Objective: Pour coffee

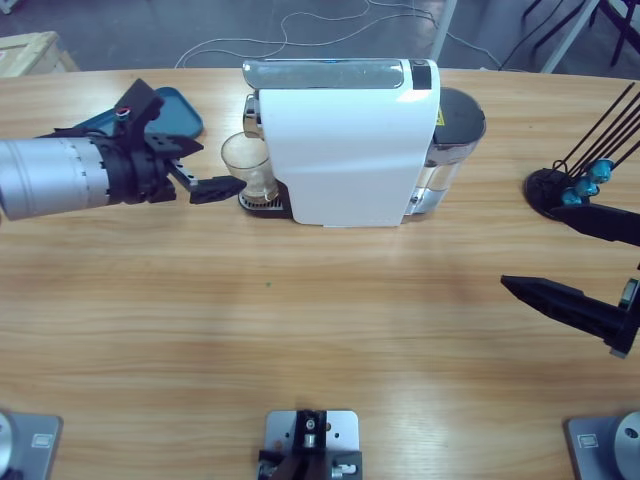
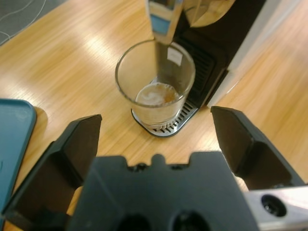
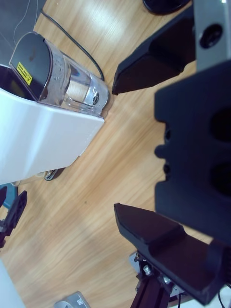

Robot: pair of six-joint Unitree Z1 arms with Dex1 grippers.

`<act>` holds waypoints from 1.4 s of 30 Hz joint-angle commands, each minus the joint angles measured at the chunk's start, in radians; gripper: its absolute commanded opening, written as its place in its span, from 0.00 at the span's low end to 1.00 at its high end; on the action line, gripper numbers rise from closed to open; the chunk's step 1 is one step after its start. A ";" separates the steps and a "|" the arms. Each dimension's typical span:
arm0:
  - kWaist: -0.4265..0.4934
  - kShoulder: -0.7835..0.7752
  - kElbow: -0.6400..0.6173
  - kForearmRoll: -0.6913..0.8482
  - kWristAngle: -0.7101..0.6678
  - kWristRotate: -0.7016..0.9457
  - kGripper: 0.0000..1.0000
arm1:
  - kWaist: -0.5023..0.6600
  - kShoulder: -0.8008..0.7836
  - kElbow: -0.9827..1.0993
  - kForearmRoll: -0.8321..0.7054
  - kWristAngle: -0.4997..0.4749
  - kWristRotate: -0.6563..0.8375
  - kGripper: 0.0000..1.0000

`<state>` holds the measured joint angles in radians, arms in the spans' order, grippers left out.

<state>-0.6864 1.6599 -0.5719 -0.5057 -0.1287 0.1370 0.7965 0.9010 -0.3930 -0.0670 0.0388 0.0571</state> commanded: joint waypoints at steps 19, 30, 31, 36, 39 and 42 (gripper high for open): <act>0.013 0.197 -0.083 -0.074 -0.054 0.004 0.98 | 0.006 -0.011 0.023 0.015 -0.020 0.004 1.00; 0.013 0.238 -0.113 -0.077 -0.060 0.005 0.98 | 0.006 -0.007 0.022 0.015 -0.020 0.004 1.00; 0.013 0.240 -0.115 -0.077 -0.060 0.005 0.97 | 0.006 -0.007 0.022 0.015 -0.020 0.004 1.00; 0.013 0.245 -0.118 -0.078 -0.062 0.008 0.78 | 0.006 -0.006 0.022 0.015 -0.020 0.004 1.00; 0.014 0.247 -0.121 -0.084 -0.060 0.022 0.76 | 0.006 -0.004 0.022 0.015 -0.020 0.004 1.00; 0.014 0.254 -0.126 -0.093 -0.058 0.026 0.76 | 0.006 -0.003 0.022 0.015 -0.020 0.004 1.00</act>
<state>-0.6825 1.8600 -0.6812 -0.5722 -0.1776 0.1415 0.7965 0.9010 -0.3930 -0.0670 0.0346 0.0571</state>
